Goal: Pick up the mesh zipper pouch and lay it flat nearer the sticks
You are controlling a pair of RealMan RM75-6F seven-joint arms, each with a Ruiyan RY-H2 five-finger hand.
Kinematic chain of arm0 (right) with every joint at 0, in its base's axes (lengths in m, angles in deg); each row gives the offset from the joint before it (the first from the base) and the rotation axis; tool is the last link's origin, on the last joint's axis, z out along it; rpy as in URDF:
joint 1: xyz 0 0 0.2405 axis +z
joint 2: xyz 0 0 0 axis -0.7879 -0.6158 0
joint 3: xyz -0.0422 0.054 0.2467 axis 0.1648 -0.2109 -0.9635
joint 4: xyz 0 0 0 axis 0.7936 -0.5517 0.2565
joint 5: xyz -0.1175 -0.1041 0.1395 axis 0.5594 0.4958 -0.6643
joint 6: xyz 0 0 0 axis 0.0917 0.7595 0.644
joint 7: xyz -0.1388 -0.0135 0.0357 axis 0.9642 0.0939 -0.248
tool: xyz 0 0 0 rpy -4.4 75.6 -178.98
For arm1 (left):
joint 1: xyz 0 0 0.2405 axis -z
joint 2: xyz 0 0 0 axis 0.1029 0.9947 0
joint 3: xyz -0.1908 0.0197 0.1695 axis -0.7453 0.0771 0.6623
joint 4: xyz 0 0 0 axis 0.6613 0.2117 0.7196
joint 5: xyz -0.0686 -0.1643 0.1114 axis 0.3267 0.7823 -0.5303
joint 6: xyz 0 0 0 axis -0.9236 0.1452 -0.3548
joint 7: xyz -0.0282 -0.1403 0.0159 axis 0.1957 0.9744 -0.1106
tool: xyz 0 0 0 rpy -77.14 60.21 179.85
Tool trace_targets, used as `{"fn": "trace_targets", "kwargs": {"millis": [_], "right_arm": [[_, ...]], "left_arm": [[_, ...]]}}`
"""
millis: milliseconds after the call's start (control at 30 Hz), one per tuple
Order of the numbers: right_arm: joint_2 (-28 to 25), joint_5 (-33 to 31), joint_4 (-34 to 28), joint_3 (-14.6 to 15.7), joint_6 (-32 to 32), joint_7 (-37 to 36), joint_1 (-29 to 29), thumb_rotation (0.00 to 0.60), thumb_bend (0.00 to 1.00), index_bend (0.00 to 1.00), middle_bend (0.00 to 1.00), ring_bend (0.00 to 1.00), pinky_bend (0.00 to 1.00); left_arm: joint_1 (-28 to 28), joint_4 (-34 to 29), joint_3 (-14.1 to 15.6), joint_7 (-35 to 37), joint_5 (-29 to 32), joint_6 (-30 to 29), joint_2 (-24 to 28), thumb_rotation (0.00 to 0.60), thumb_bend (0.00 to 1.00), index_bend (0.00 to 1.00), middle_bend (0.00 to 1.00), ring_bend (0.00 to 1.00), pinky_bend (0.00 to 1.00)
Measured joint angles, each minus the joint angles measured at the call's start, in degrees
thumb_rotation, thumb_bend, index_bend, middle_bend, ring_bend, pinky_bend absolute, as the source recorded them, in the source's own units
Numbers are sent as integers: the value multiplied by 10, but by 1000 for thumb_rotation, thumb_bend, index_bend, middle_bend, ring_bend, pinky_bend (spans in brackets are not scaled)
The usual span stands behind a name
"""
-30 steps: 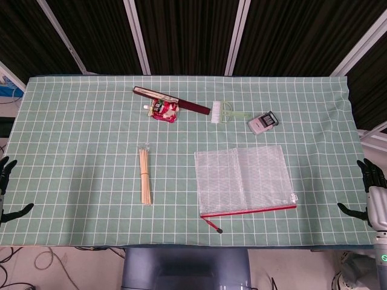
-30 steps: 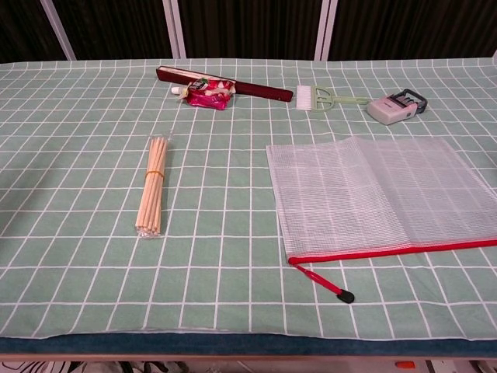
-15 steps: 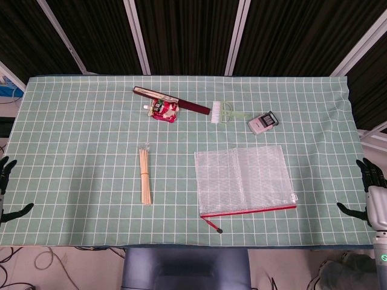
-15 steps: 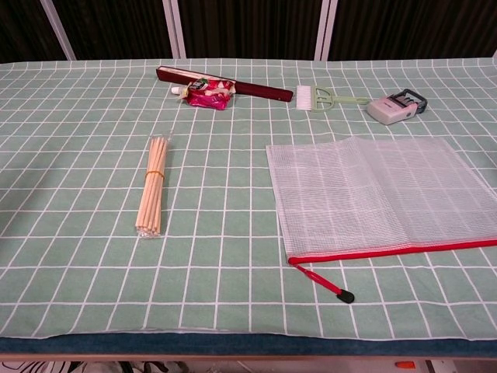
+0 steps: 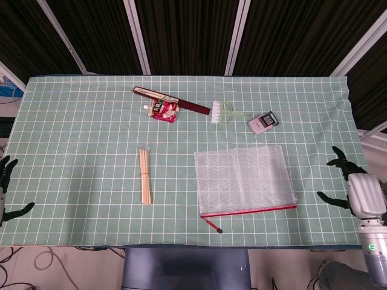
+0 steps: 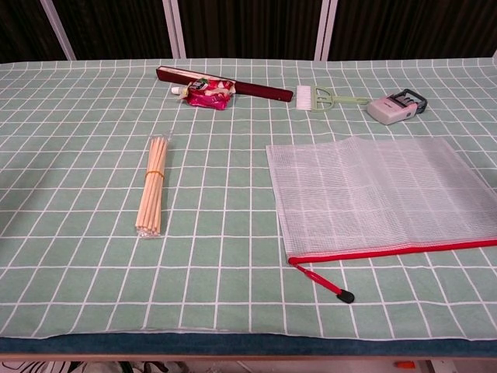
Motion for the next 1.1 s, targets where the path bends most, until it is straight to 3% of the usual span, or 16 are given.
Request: {"fn": "trace_targets", "kwargs": {"millis": [167, 300, 700, 1100], "right_arm": [[5, 18, -40, -4, 43, 9, 40, 600, 168, 214, 868, 843, 829], [13, 24, -79, -5, 80, 35, 70, 600, 194, 325, 983, 963, 903], [80, -39, -165, -8, 203, 153, 166, 600, 203, 443, 1000, 1000, 943], [171, -127, -170, 28, 252, 253, 215, 600, 223, 449, 1000, 1000, 944]], "left_arm": [[-1, -1, 0, -2, 0, -1, 0, 600, 0, 0, 0, 0, 0], [-1, -2, -1, -3, 5, -1, 0, 600, 0, 0, 0, 0, 0], [0, -1, -5, -7, 15, 3, -3, 600, 0, 0, 0, 0, 0], [3, 0, -7, -14, 21, 9, -5, 600, 0, 0, 0, 0, 0]]}}
